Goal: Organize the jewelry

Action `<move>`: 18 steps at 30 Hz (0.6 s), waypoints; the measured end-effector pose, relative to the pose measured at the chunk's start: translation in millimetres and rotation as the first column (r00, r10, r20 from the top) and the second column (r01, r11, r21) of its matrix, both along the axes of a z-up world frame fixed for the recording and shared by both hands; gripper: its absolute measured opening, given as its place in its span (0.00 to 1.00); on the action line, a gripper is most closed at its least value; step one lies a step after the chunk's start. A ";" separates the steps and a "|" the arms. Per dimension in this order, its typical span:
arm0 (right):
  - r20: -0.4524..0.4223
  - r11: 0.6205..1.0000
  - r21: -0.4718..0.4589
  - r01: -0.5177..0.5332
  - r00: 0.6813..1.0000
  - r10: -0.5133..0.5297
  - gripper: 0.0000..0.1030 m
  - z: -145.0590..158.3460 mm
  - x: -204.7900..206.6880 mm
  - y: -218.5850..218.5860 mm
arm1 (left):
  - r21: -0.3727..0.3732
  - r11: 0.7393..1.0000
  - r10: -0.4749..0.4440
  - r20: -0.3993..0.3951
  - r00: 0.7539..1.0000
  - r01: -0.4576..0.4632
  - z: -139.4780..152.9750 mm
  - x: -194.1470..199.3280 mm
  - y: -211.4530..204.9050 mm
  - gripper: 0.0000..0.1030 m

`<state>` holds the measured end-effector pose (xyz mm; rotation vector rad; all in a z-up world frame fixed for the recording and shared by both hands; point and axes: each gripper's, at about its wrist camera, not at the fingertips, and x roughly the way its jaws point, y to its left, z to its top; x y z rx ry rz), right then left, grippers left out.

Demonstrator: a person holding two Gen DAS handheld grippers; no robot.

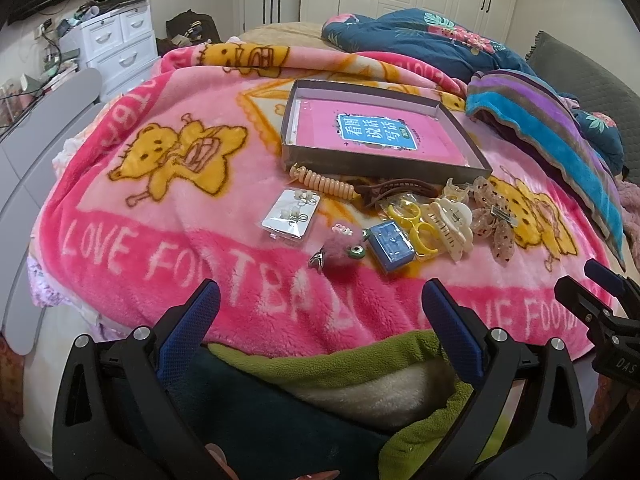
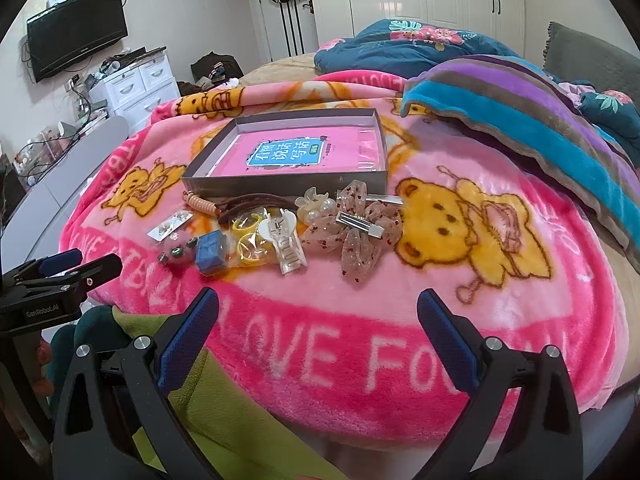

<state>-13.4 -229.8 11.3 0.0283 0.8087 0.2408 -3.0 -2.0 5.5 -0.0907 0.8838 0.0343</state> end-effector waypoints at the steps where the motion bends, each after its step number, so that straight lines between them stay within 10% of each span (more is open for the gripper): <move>1: -0.001 1.000 0.002 -0.001 1.000 0.001 0.96 -0.1 0.6 -0.7 | -0.002 1.000 -0.002 -0.001 1.000 0.002 -0.2 -0.1 0.1 0.91; 18: -0.002 1.000 0.010 -0.007 1.000 0.007 0.96 3.1 -0.7 2.7 | -0.007 1.000 -0.009 0.006 1.000 0.009 7.4 -1.8 2.2 0.91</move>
